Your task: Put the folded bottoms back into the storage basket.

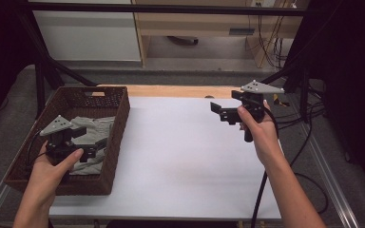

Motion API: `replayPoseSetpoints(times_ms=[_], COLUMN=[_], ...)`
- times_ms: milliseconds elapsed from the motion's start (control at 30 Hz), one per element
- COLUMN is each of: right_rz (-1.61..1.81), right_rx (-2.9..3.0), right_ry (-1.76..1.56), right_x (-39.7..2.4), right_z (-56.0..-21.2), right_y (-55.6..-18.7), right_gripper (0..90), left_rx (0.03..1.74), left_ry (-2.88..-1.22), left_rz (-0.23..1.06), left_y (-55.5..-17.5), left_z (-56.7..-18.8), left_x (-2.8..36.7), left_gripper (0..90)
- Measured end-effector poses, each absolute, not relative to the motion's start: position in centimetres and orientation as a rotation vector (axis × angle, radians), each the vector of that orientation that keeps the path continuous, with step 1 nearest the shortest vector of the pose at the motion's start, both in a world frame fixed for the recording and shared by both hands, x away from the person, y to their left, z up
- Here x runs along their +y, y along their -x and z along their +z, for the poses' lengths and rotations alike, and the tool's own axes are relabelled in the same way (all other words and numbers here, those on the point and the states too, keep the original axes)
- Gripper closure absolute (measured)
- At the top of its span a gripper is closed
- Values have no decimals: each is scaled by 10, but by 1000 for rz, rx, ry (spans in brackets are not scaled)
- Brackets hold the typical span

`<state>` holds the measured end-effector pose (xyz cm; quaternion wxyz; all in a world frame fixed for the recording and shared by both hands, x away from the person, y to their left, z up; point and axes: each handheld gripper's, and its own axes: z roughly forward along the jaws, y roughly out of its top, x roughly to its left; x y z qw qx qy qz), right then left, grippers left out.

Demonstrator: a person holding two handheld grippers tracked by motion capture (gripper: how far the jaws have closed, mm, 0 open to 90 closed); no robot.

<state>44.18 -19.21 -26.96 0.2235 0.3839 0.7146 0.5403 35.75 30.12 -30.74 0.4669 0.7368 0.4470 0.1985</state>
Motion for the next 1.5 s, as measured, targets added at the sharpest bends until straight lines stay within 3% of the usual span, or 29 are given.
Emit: replayPoseSetpoints(times_ms=[667,1500], right_rz=[1530,1500], right_rx=[1873,1868], right_ry=[-1125,-1149], right_x=[-254,-278], right_z=[-276,-362], right_y=[-423,-365], right_gripper=[43,48], left_rx=[1094,1083], left_ry=[-1838,-1868], left_rz=[487,491], left_y=[-358,-356], left_z=[-313,-323], left_x=[297,294], left_gripper=[55,55])
